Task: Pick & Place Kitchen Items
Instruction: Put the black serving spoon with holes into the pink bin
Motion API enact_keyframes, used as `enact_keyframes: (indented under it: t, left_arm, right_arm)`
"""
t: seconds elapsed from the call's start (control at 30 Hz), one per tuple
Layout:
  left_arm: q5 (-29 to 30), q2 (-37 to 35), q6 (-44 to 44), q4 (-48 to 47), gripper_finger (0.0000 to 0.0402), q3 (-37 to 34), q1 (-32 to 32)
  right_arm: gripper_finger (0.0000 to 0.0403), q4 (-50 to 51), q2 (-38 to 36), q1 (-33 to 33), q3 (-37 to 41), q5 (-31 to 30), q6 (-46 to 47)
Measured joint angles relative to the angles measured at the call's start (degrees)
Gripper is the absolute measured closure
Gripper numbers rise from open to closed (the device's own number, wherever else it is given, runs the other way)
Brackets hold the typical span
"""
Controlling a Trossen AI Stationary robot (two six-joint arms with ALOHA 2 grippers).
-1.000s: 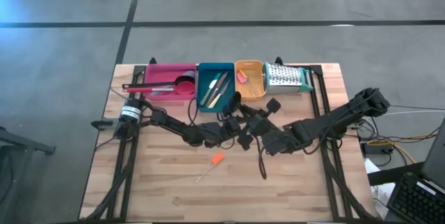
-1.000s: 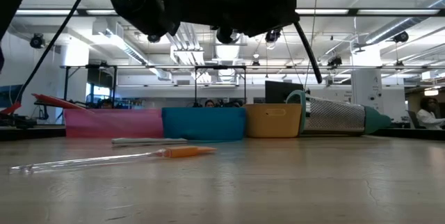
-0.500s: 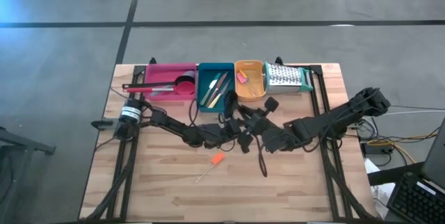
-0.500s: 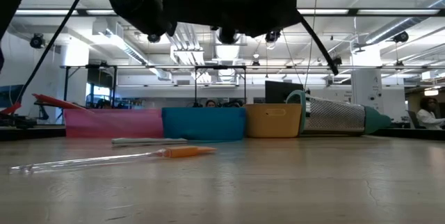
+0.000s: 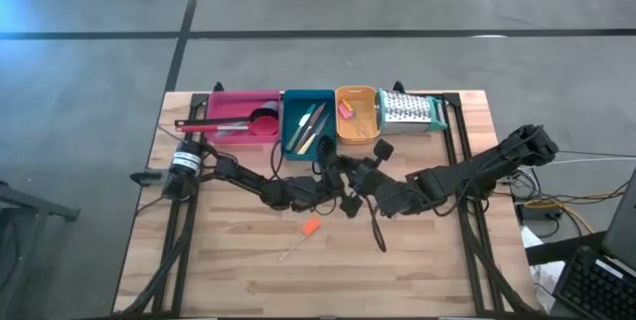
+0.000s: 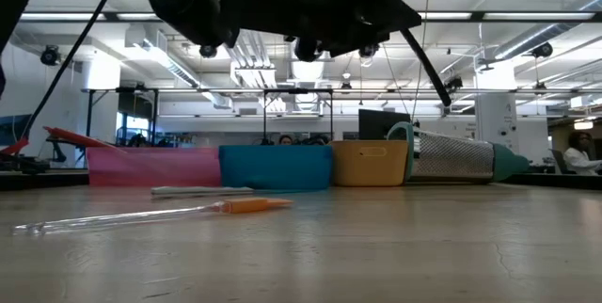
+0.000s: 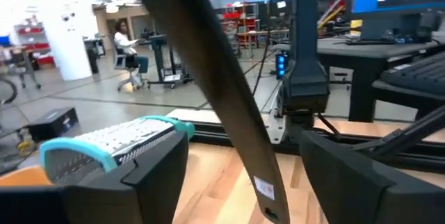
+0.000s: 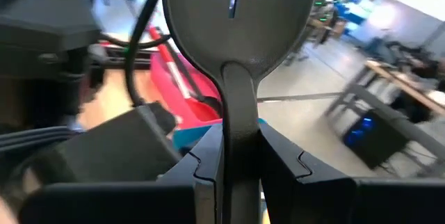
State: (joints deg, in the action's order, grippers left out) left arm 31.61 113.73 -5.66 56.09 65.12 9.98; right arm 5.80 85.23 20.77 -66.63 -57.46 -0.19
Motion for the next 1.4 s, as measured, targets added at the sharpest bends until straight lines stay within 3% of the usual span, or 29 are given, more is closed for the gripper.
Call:
enact_keyframes:
  t: [0.17,0.4,0.53,0.77,0.87,1.0,1.27,1.4]
  left_arm:
    - [-5.71,-0.19,-1.13,-0.19,0.0115,0.24,0.02]
    - [-4.63,-0.22,-1.48,-4.25,0.0145,0.26,0.02]
    - [-4.59,-0.27,-0.69,-4.85,0.0203,0.26,0.02]
    - [-4.82,-0.3,-1.13,-4.8,0.0354,0.26,0.15]
    - [-5.58,-0.3,-1.51,-4.84,0.0384,0.26,0.15]
    - [-6.7,-0.3,-2.4,-4.84,0.0363,0.25,0.15]
    - [-6.89,-0.3,0.07,-4.45,0.0227,0.24,0.13]
    - [-6.68,-0.3,0.2,-4.16,0.0181,0.89,0.11]
  right_arm:
    - [0.0352,-0.13,-0.41,-1.1,-0.01,6.77,0.2]
    - [0.0352,1.66,-1.31,-1.37,-0.02,8.28,-0.02]
    - [0.0352,3.23,-2.51,-1.33,0.0,8.55,1.78]
    - [0.0352,4.0,-2.71,-1.33,0.04,8.62,2.97]
    - [0.0352,4.02,-2.71,-1.33,0.04,8.66,2.99]
    - [0.0352,4.11,-2.71,-1.33,0.04,9.59,2.97]
    - [0.0352,4.11,-2.71,-1.33,0.04,9.82,3.01]
    - [0.0352,3.99,-2.71,-1.33,0.07,10.19,3.4]
